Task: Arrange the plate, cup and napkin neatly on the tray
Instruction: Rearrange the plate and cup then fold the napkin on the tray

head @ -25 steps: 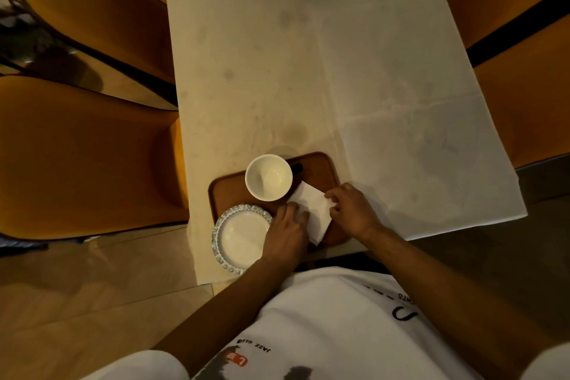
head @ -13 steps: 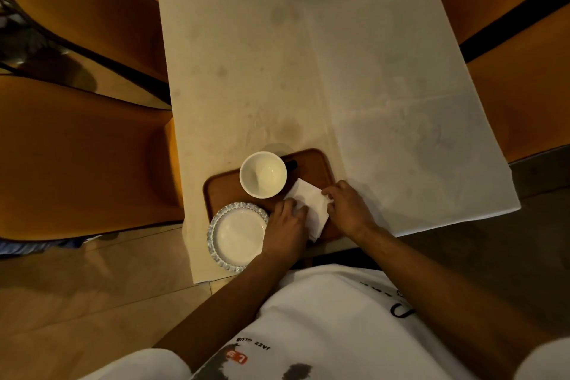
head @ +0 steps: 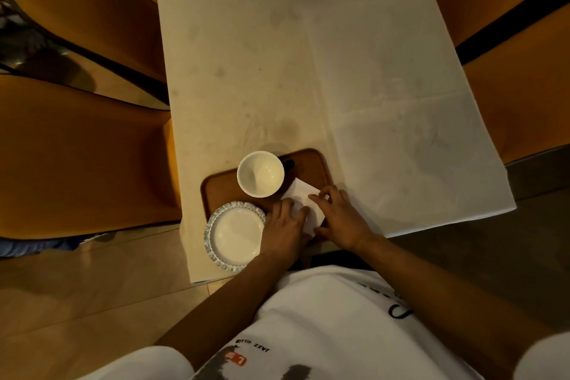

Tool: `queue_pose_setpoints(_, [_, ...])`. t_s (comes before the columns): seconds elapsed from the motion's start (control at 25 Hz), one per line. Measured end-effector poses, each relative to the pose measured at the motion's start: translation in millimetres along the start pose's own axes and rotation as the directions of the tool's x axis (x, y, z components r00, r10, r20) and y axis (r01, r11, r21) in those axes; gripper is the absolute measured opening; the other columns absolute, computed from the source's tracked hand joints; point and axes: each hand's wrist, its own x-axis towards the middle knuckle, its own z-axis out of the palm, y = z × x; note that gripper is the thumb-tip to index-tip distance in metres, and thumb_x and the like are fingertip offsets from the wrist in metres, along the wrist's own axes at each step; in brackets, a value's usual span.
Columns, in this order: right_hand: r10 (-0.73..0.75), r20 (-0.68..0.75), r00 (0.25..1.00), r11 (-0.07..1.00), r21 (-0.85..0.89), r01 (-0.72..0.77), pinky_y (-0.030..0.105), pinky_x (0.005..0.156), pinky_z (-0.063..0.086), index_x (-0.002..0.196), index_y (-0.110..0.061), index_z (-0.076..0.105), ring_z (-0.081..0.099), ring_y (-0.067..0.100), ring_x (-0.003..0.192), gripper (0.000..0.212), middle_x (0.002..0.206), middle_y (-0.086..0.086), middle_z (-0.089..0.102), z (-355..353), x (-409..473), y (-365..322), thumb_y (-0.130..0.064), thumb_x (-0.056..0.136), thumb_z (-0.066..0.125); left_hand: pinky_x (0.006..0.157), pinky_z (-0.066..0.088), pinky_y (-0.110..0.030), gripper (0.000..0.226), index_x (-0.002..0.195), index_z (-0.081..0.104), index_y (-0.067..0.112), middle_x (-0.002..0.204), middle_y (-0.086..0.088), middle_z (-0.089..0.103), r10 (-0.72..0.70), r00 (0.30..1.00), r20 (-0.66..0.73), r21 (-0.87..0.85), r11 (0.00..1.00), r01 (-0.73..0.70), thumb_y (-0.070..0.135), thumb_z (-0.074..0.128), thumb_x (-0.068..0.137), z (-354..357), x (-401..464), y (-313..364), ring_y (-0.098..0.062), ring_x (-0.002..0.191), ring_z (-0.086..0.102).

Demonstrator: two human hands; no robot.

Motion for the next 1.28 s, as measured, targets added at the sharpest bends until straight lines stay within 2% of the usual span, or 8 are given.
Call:
queue_pose_setpoints(0.2, [0.004,-0.008,1.000,1.000,0.003,-0.004,0.037,0.101,0.045,0.144,-0.026,0.038,0.037,0.025,0.125,0.079,0.143,0.008,0.032,0.5,-0.1,-1.5,-0.039,0.076,0.077,0.107,0.039,-0.044,0.060,0.136,0.049,0.021,0.144,-0.016,0.044,0.024,1.000,-0.010,-0.038,0.999,-0.024,0.052,0.062,0.085,-1.4,-1.5,-3.0,-0.035,0.131,0.041])
queue_pose_setpoints(0.36, [0.027,0.008,1.000,1.000,-0.003,-0.027,0.039,0.105,0.044,0.145,-0.026,0.036,0.034,0.027,0.129,0.081,0.145,0.008,0.029,-3.3,-3.3,-5.6,-0.039,0.076,0.077,0.112,0.036,-0.043,0.066,0.143,0.043,0.022,0.151,-0.014,0.037,0.025,0.999,0.024,-0.098,0.995,-0.023,0.053,0.060,0.088,0.6,-5.4,-5.9,-0.032,0.138,0.033])
queue_pose_setpoints(0.56, [0.051,0.028,0.998,0.997,-0.057,-0.049,0.043,0.108,0.038,0.145,-0.022,0.038,0.032,0.030,0.130,0.083,0.147,0.010,0.027,-6.8,-8.5,-15.3,-0.040,0.075,0.077,0.112,0.037,-0.040,0.072,0.144,0.042,0.017,0.152,-0.013,0.035,0.068,0.997,0.032,-0.205,0.977,-0.060,0.048,0.068,0.085,1.3,-12.0,-19.7,-0.032,0.139,0.033])
queue_pose_setpoints(0.8, [0.044,-0.014,0.999,0.996,-0.079,-0.046,0.045,0.106,0.038,0.144,-0.022,0.040,0.033,0.032,0.127,0.078,0.145,0.012,0.031,-5.4,-8.3,-20.2,-0.037,0.076,0.075,0.109,0.040,-0.042,0.057,0.134,0.053,0.012,0.147,-0.018,0.038,0.106,0.994,-0.018,-0.161,0.981,-0.108,0.037,0.067,0.085,8.2,-19.1,-16.4,-0.037,0.134,0.036])
queue_pose_setpoints(1.0, [0.046,-0.048,0.998,0.998,-0.046,-0.048,0.044,0.107,0.040,0.142,-0.024,0.041,0.032,0.030,0.130,0.075,0.146,0.010,0.030,-1.7,-10.3,-17.4,-0.042,0.078,0.074,0.109,0.040,-0.042,0.061,0.132,0.053,0.014,0.145,-0.015,0.040,0.033,0.999,-0.034,-0.163,0.986,-0.038,0.043,0.070,0.082,13.7,-16.7,-9.1,-0.034,0.132,0.037])
queue_pose_setpoints(1.28, [0.004,-0.083,0.997,0.998,-0.057,-0.008,0.043,0.106,0.040,0.140,-0.026,0.042,0.033,0.029,0.128,0.070,0.145,0.008,0.031,8.4,-11.1,-9.0,-0.038,0.078,0.073,0.103,0.041,-0.041,0.055,0.127,0.055,0.009,0.141,-0.016,0.044,-0.080,0.995,-0.062,-0.146,0.987,0.071,0.034,0.071,0.082,13.2,-14.0,8.3,-0.035,0.127,0.041])
